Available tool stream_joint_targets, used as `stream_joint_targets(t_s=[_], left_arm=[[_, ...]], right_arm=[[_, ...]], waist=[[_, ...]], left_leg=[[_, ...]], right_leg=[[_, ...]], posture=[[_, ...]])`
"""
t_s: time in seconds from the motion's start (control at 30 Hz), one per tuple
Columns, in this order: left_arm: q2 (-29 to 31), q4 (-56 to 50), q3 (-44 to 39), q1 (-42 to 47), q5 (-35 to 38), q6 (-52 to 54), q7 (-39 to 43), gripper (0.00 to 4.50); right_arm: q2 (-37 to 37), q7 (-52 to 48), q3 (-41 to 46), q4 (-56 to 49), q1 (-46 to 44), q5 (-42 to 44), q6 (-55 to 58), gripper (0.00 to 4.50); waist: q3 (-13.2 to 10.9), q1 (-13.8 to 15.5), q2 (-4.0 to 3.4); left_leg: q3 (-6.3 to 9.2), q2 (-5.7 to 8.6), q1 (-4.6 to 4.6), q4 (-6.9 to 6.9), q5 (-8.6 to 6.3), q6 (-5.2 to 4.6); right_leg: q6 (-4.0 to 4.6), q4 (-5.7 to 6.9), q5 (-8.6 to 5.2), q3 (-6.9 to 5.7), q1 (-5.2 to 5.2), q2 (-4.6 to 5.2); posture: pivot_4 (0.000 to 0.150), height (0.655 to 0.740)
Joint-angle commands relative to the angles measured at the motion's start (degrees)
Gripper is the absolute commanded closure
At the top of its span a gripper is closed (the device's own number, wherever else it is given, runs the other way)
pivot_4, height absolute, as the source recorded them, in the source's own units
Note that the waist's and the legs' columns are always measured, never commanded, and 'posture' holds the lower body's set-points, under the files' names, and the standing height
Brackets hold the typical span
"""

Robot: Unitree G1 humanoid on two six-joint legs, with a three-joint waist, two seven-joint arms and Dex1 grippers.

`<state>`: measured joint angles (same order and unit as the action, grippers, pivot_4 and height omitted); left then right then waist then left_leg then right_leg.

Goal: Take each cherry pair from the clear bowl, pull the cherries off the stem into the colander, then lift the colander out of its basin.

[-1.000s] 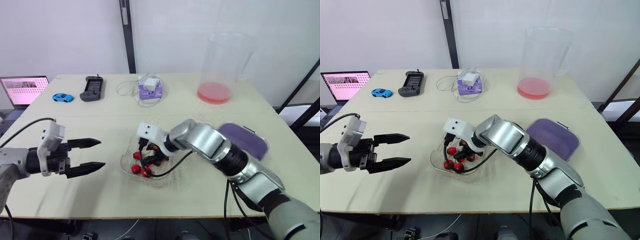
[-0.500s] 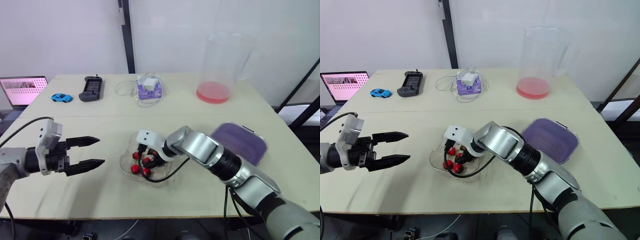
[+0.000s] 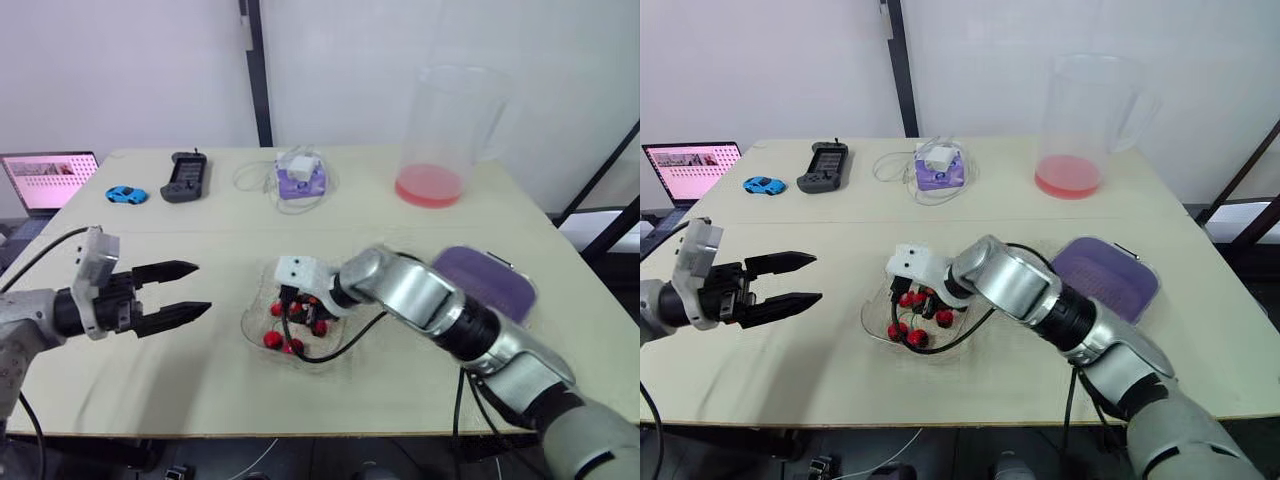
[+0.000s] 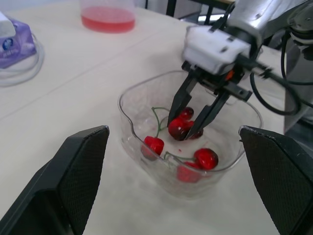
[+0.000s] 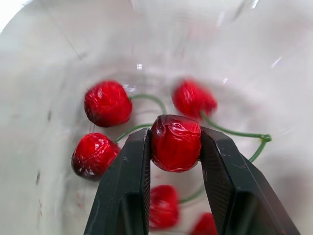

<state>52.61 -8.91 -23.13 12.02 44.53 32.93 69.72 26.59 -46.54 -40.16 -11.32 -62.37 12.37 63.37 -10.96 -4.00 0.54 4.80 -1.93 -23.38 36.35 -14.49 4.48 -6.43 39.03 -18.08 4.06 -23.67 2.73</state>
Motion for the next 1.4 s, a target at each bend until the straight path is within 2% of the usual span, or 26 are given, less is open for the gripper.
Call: stream_joint_targets(t_s=[0.03,0.1,0.17,0.3,0.43,0.5,0.7,0.9,1.2,1.3,1.4], left_arm=[[-0.45,0.59,1.12,4.51,2.15,1.62,-0.70,0.00],[-0.89,0.80,2.33,6.74,2.84,3.34,-1.29,0.00],[-1.82,0.95,3.21,9.12,4.08,5.15,-2.32,0.00],[-4.86,2.37,4.54,14.99,6.55,8.47,-4.98,0.00],[-8.10,6.02,6.91,21.89,7.57,10.85,-6.18,0.00],[-8.57,7.72,7.22,23.67,7.26,11.24,-5.95,0.00],[-9.73,11.01,9.47,28.22,4.93,10.02,-5.21,0.00],[-11.17,11.56,9.92,30.06,5.02,9.25,-3.93,0.00],[-16.53,13.81,11.93,33.04,2.78,6.74,-4.77,0.00],[-17.96,14.62,12.50,32.99,1.29,4.67,-4.85,0.89],[-19.32,15.51,12.65,32.93,0.64,3.37,-4.59,2.43]], right_arm=[[9.88,-5.50,-0.50,-10.49,0.04,-7.14,-18.39,3.02],[14.49,-5.75,-1.95,-12.12,1.27,-13.68,-30.27,3.02],[15.86,-4.06,-2.20,-10.87,2.33,-19.00,-39.06,3.02],[14.93,-1.84,-0.51,-7.96,4.43,-26.17,-51.02,3.02],[15.27,7.66,-0.03,-3.73,4.97,-40.76,-65.56,3.02],[14.51,11.41,0.98,-2.24,5.38,-45.38,-69.63,3.02],[10.36,15.32,5.95,-1.25,8.30,-49.01,-73.79,3.02],[7.48,13.61,8.62,-1.46,9.77,-51.07,-74.91,3.02],[4.10,11.11,11.46,-3.41,11.40,-51.63,-74.00,3.02],[3.40,10.47,12.12,-3.74,11.76,-51.86,-73.91,3.06],[2.74,9.84,12.69,-3.92,12.20,-51.93,-73.65,3.06]], waist=[[-0.01,0.52,0.01],[0.00,0.56,0.03],[0.02,0.16,0.05],[0.01,-0.23,0.06],[0.02,0.08,0.07],[0.02,0.12,0.07],[0.02,0.02,0.07],[0.02,0.01,0.07],[0.02,0.05,0.07],[0.02,0.03,0.07],[0.02,0.02,0.07]], left_leg=[[0.01,0.01,-0.01,0.01,0.00,0.00],[0.01,0.03,-0.04,0.04,0.00,0.00],[0.00,0.03,-0.01,0.06,0.00,0.00],[0.01,-0.01,0.03,0.06,0.00,0.00],[0.00,0.01,0.02,0.12,0.00,0.00],[0.00,0.03,0.00,0.18,0.01,0.02],[0.02,0.02,0.00,0.19,0.04,0.07],[0.02,0.03,0.00,0.18,0.15,0.26],[0.03,0.03,0.00,0.24,0.18,0.31],[0.03,0.03,0.01,0.25,0.18,0.32],[0.03,0.03,0.01,0.25,0.19,0.32]], right_leg=[[0.00,0.00,0.00,-0.02,0.01,0.01],[-0.01,-0.04,-0.01,-0.05,0.03,0.05],[-0.02,-0.06,-0.01,-0.04,0.06,0.04],[-0.01,0.03,-0.01,0.00,0.03,-0.05],[-0.01,0.05,-0.01,0.00,0.03,-0.03],[-0.01,0.05,-0.01,0.00,0.06,-0.01],[-0.01,0.06,0.00,0.00,0.06,-0.03],[-0.01,0.07,0.00,0.00,0.07,-0.02],[-0.01,0.07,0.00,-0.02,0.13,-0.01],[-0.01,0.07,0.00,-0.02,0.13,-0.01],[-0.01,0.08,0.00,-0.02,0.13,-0.01]], posture=[[0.150,0.7332],[0.150,0.7332],[0.150,0.7332],[0.150,0.7332],[0.150,0.7332],[0.150,0.7332],[0.150,0.7332],[0.150,0.7332],[0.150,0.7332],[0.150,0.7332],[0.150,0.7332]])
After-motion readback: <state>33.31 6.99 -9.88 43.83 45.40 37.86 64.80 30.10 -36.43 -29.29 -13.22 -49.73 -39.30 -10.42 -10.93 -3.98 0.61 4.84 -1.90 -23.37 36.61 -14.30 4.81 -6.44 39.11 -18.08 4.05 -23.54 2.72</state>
